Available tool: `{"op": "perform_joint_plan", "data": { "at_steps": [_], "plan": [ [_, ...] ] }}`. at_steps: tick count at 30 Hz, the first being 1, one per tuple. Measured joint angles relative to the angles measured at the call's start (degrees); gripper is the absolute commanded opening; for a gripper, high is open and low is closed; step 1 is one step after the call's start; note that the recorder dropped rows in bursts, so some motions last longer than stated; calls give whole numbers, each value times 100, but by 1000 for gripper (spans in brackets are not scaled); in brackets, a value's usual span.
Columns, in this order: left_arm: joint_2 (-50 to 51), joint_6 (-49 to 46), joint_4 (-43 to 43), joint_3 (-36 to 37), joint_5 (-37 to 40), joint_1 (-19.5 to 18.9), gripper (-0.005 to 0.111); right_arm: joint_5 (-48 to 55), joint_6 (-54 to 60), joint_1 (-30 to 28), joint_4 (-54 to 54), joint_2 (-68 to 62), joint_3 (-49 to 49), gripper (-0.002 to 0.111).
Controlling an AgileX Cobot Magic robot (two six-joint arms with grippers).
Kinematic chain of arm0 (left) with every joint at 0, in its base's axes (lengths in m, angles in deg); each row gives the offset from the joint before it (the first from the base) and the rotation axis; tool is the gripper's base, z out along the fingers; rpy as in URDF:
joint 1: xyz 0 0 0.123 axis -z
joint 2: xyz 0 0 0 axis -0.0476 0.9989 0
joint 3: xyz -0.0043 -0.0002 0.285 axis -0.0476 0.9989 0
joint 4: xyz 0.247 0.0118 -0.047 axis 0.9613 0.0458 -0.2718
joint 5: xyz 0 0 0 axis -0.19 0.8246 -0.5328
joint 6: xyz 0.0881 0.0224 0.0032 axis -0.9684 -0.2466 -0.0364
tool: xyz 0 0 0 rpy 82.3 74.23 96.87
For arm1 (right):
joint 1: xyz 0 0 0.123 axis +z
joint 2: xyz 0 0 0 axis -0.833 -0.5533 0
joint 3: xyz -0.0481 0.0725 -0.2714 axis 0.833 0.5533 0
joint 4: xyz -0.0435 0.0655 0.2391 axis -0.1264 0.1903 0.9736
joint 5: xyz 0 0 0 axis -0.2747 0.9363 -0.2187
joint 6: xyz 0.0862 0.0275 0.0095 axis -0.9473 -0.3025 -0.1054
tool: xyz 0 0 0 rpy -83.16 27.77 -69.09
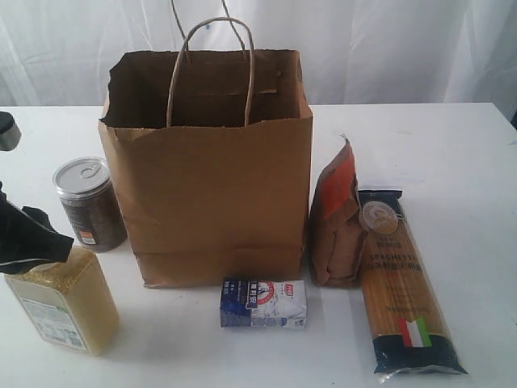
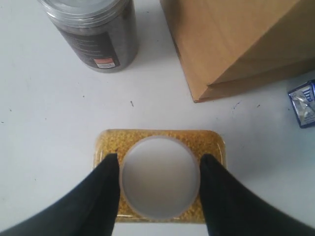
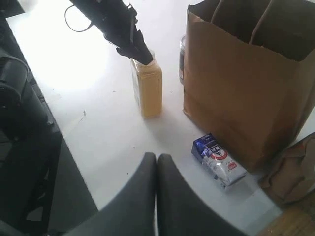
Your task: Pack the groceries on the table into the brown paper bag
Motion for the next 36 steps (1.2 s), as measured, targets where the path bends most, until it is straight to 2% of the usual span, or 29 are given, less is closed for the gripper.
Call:
{"op": "perform_joint_plan", "data": {
  "at_steps": [3,8,10,25,32,36],
  "plan": [
    [0,-72,0,0,0,0,20,0,0,0,10,0,0,0],
    [0,-214,0,0,35,0,55,0,0,0,10,0,0,0],
    [0,-243,0,0,48,0,60,0,0,0,10,0,0,0],
    [-313,-668,-23,-176,166,0,61,38,0,0,127,0,0,0],
    [-833,-791,674,-531,1069,0,61,60,0,0,127,0,0,0],
    [-971,-1003,864,-554,1220,0,61,60,0,0,127,0,0,0]
  ]
}}
